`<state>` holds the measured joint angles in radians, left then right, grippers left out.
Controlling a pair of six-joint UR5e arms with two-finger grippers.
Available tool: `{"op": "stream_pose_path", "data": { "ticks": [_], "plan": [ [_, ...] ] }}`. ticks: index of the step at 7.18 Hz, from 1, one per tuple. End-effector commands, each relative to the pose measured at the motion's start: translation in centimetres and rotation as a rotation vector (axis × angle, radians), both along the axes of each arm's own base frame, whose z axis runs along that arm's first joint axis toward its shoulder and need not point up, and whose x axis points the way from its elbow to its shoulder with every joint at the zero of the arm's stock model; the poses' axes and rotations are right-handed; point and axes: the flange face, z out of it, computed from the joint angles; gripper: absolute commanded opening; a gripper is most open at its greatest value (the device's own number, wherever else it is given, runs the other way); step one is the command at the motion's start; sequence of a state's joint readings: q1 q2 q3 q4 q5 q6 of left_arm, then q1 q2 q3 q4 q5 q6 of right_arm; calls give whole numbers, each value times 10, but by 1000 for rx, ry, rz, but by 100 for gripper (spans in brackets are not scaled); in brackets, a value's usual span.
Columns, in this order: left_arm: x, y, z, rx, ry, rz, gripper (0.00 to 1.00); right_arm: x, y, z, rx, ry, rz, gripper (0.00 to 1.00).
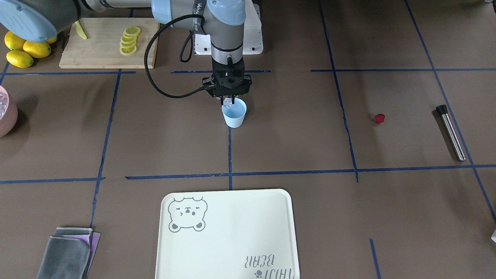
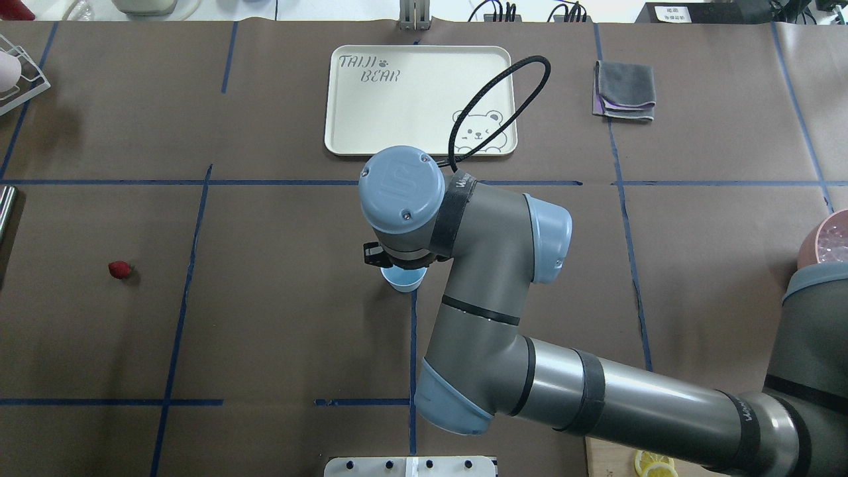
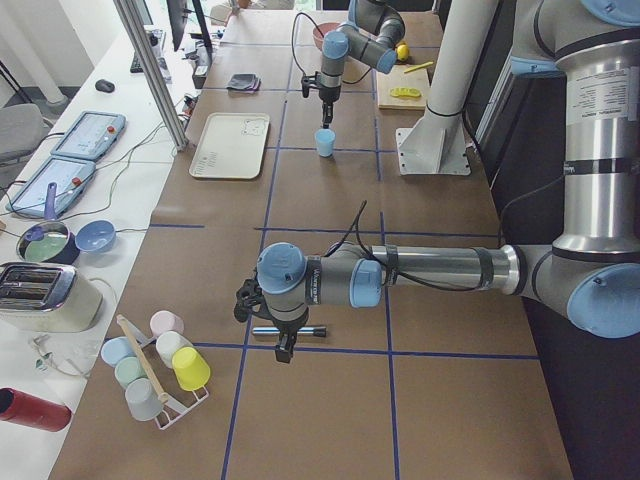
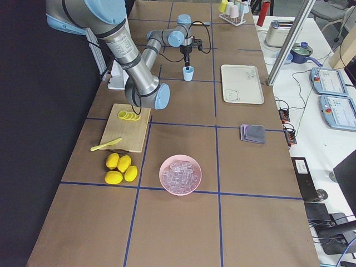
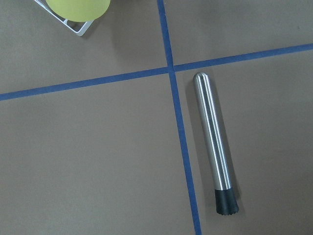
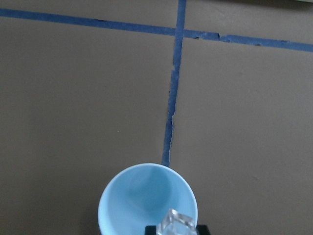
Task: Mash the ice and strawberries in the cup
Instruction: 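Open the right gripper to drop the ice cube into the cup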
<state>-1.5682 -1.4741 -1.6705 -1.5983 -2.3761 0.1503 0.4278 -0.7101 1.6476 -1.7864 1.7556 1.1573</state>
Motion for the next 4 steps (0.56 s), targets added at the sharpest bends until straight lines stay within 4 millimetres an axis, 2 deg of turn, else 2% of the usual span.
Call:
{"op": "stream_pose_path", "data": {
  "ticks": [1, 3, 4],
  "plan": [
    [3, 0, 2, -3, 0, 7, 100, -7, 5, -1, 0, 4, -6, 3],
    [3, 0, 2, -3, 0, 7, 100, -7, 4, -3, -4, -9, 8, 4],
    [3, 0, 2, -3, 0, 7, 100, -8, 4, -4, -1, -23, 11, 23]
  ]
}}
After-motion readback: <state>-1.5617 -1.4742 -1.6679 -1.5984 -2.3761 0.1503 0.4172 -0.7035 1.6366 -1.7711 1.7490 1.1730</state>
